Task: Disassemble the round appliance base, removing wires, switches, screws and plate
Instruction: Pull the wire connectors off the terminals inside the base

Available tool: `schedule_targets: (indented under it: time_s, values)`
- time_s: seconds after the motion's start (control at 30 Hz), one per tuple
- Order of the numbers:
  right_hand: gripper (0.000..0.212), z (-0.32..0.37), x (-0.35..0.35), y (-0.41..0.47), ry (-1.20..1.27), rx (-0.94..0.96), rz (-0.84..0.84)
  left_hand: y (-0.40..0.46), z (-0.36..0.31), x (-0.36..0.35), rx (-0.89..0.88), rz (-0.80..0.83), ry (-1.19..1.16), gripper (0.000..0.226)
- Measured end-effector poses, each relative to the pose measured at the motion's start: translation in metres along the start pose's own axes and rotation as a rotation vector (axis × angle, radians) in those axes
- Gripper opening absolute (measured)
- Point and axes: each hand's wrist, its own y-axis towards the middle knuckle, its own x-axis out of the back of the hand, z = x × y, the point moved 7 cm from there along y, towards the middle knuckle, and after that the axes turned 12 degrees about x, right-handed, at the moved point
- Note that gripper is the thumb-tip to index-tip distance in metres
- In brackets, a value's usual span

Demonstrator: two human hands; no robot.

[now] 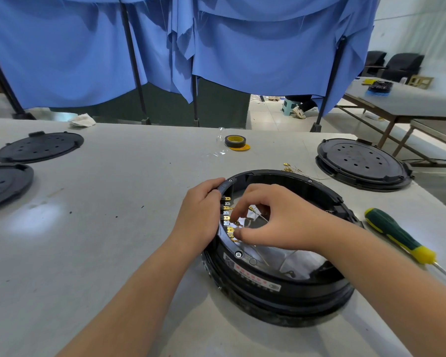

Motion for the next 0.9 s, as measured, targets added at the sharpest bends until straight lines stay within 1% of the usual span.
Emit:
schedule_targets:
  time_s: [0.17, 0.3, 0.37, 0.53, 0.7, 0.83, 0.9]
  values:
    - [0.017, 0.003, 0.0, -0.001, 0.006, 0.002, 0.012, 0.0, 0.001, 0.001, 0.004, -0.004, 0.006, 0.038]
    - [0.014, 0.005, 0.002, -0.001, 0.027, 0.022, -0.013, 0.0, 0.0, 0.0, 0.004, 0.001, 0.014, 0.038]
    - [0.012, 0.005, 0.0, -0.001, 0.034, 0.021, 0.002, 0.0, 0.0, 0.0, 0.004, -0.001, 0.01, 0.038]
    - [0.012, 0.004, -0.007, -0.001, 0.026, 0.031, 0.027, 0.0, 0.0, 0.0, 0.001, -0.002, 0.006, 0.036]
    - [0.008, 0.007, -0.012, 0.002, -0.033, 0.077, 0.043, 0.0, 0.0, -0.001, 0.003, 0.003, -0.002, 0.037]
    - [0.011, 0.008, -0.011, 0.003, -0.028, 0.078, 0.033, 0.0, 0.0, 0.0, 0.001, 0.003, -0.018, 0.037]
    - [0.009, 0.008, -0.011, 0.003, -0.021, 0.083, 0.027, 0.0, 0.0, 0.0, 0.0, 0.006, -0.023, 0.036]
